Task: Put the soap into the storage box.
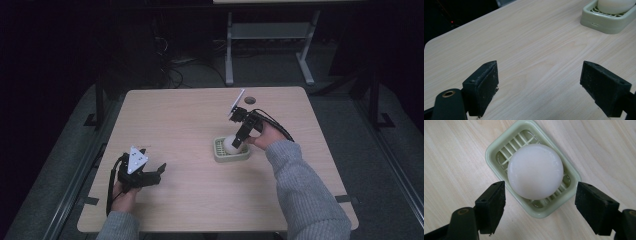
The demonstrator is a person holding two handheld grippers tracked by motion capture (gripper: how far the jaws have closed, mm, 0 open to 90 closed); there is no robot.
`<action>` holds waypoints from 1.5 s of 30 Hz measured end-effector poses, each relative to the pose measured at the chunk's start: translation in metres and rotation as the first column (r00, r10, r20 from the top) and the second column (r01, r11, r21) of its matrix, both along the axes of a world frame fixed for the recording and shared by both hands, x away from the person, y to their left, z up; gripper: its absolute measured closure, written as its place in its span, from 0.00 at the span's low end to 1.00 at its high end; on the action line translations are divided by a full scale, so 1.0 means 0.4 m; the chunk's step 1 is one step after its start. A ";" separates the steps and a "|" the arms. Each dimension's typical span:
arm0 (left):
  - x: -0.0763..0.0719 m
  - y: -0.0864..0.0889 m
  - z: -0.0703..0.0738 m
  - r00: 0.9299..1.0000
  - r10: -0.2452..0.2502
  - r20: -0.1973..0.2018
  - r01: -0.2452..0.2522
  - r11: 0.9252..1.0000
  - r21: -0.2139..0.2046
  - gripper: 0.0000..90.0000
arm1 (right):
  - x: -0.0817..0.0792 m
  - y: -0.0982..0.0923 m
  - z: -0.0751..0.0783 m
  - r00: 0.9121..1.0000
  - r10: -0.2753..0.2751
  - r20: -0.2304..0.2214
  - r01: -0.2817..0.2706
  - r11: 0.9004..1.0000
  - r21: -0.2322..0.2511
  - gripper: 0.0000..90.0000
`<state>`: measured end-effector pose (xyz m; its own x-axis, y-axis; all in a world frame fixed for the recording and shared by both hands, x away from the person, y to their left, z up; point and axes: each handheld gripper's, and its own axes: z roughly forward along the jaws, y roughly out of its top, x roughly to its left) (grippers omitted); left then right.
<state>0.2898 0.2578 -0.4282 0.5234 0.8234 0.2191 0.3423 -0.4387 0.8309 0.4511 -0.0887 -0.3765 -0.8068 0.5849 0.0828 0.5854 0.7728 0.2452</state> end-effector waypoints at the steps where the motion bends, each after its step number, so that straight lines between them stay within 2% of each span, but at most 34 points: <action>1: 0.000 0.000 0.000 1.000 0.000 0.000 0.000 1.000 0.001 0.16 | -0.001 -0.001 0.001 1.000 -0.004 -0.003 0.004 1.000 -0.001 0.27; 6: 0.000 -0.001 0.000 1.000 -0.003 0.003 0.003 1.000 0.001 0.16 | -0.006 -0.009 0.005 1.000 0.003 0.002 -0.003 1.000 -0.002 0.27; 15: 0.000 -0.001 -0.001 1.000 -0.003 0.001 0.003 1.000 0.001 0.16 | -0.018 -0.038 0.018 1.000 -0.019 0.011 0.019 1.000 0.010 0.27; 27: 0.000 -0.002 -0.001 1.000 -0.001 0.002 0.001 1.000 0.001 0.16 | -0.036 -0.079 0.014 0.999 -0.050 0.005 0.049 0.998 0.033 0.27; 39: -0.001 -0.001 -0.001 1.000 0.001 0.001 -0.001 1.000 0.002 0.16 | -0.058 -0.105 0.018 0.999 -0.050 0.019 0.049 0.998 0.040 0.27; 45: -0.001 -0.001 -0.001 1.000 0.001 0.005 -0.001 1.000 -0.006 0.16 | -0.072 -0.123 0.010 0.998 -0.062 0.013 0.061 0.997 0.046 0.27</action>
<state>0.2895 0.2574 -0.4287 0.5215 0.8253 0.2166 0.3390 -0.4333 0.8351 0.4225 -0.1381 -0.3725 -0.7705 0.6296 0.0994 0.6280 0.7231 0.2877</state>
